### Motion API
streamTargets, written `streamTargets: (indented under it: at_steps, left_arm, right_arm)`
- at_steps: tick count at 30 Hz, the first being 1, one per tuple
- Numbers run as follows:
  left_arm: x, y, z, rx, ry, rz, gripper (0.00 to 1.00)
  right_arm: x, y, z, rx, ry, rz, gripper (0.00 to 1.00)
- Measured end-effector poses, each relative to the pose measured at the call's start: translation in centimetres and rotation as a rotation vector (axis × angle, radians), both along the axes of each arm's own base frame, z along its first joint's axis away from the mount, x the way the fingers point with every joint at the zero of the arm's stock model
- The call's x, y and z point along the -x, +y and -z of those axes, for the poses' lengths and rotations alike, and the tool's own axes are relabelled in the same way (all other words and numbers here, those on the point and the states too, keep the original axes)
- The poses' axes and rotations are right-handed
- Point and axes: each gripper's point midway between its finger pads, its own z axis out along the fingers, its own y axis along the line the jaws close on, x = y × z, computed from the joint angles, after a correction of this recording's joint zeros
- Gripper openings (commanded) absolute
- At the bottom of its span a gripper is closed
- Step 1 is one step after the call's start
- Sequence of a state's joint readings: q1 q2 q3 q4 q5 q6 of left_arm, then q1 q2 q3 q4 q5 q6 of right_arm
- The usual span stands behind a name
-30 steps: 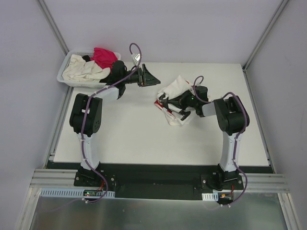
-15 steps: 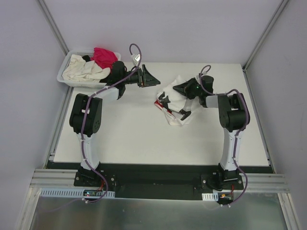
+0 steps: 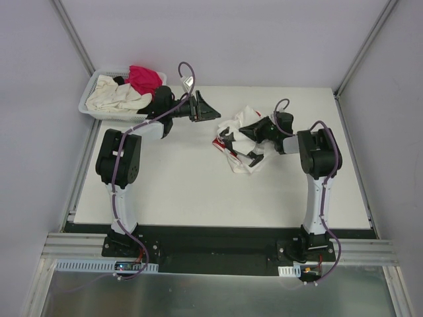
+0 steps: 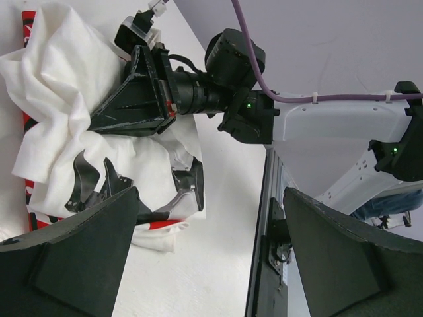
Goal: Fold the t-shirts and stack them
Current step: Smooth out wrinkles on the folded tshirt
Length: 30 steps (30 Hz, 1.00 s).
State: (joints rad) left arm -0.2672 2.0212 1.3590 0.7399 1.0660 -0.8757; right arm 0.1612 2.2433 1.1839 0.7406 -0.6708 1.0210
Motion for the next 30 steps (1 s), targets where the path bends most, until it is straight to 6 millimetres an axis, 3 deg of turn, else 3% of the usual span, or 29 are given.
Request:
streamTargets:
  at_steps: [5,11,13,18,24,30]
  left_arm:
    - [0.2,0.0,0.3,0.000,0.000,0.000,0.89]
    - [1.0,-0.3,0.7,0.000,0.006,0.010,0.89]
    - [1.7,-1.0,1.0,-0.002,0.011,0.028,0.89]
    - [4.0,-3.3,2.3,-0.014,0.037,0.083,0.89]
    - [6.5,-6.3,4.1,-0.027,0.058,0.127,0.89]
    - [7.7,-9.0,7.5,-0.053,0.100,0.158,0.89]
  right_arm:
    - [-0.5,-0.5,-1.5,0.013,-0.011,0.007,0.11]
    - [-3.7,-0.4,-3.9,0.017,-0.090,0.011,0.11]
    - [-4.4,-0.4,-3.5,0.016,-0.098,0.014,0.11]
    - [-4.7,-1.1,-0.3,0.015,-0.039,0.029,0.11]
    - [-5.1,-2.0,-0.5,0.005,-0.052,0.045,0.11]
    - [-5.5,-3.5,-0.5,-0.002,-0.059,0.074,0.12]
